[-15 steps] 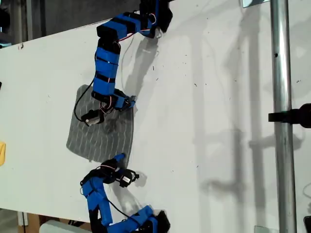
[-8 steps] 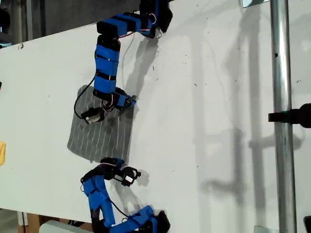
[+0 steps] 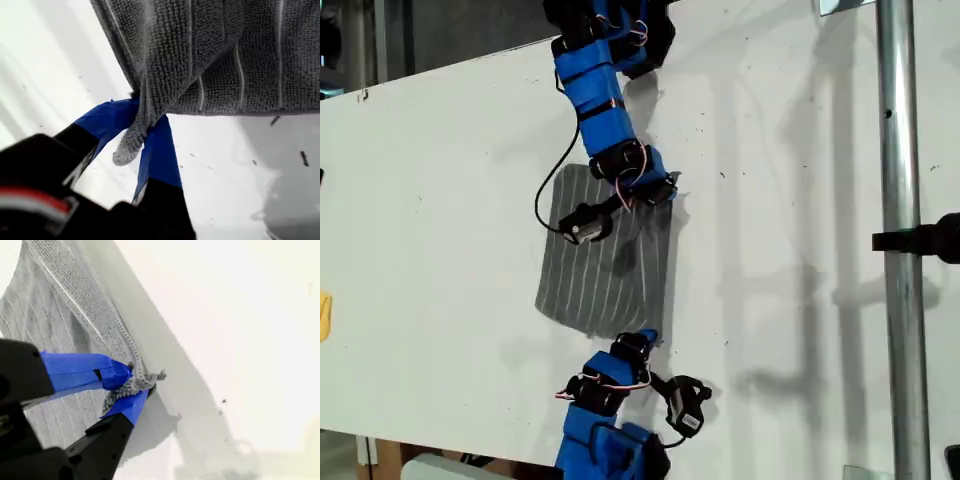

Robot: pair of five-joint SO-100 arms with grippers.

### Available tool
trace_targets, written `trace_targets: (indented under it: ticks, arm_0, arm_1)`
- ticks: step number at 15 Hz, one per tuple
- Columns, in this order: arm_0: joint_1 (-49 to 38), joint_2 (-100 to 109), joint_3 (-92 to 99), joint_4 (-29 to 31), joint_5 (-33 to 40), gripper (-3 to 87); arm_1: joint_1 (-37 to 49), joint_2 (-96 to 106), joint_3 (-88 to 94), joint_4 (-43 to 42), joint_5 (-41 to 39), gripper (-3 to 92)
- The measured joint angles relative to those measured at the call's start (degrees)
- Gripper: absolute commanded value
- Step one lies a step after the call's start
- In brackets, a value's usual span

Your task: Grasp corners of a towel and fold twice.

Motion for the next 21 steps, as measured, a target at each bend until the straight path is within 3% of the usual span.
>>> trace_targets:
  ticks: [1,3,6,10,14,17,21]
  arm_0:
    - [4.31,0.0,0.0,-1.05,-3.08,-2.9]
    - [4.13,0.35,0.0,-1.14,-2.64,-2.9]
    - [-11.6,0.44,-0.35,-1.14,13.62,-2.9]
    - [-34.01,-6.24,-12.74,-1.23,37.71,-2.9]
    - [-44.74,-16.08,-32.7,1.93,48.87,-2.9]
    - [-45.0,-15.73,-29.97,0.0,49.13,-2.9]
    - [-44.91,-18.19,-19.6,-7.12,46.76,-2.9]
  arm_1:
    - [-3.87,-3.25,-5.19,0.79,1.93,-0.3]
    - [-3.78,-3.69,-6.94,2.72,3.43,-0.3]
    - [9.14,-0.79,0.97,6.15,0.44,-0.3]
    - [31.9,6.42,6.59,6.77,-11.6,-0.3]
    - [51.15,15.64,3.78,8.44,-25.66,-0.3]
    - [47.37,22.5,7.65,7.91,-24.96,-0.3]
    - [42.54,19.6,27.42,-8.44,-18.81,-0.3]
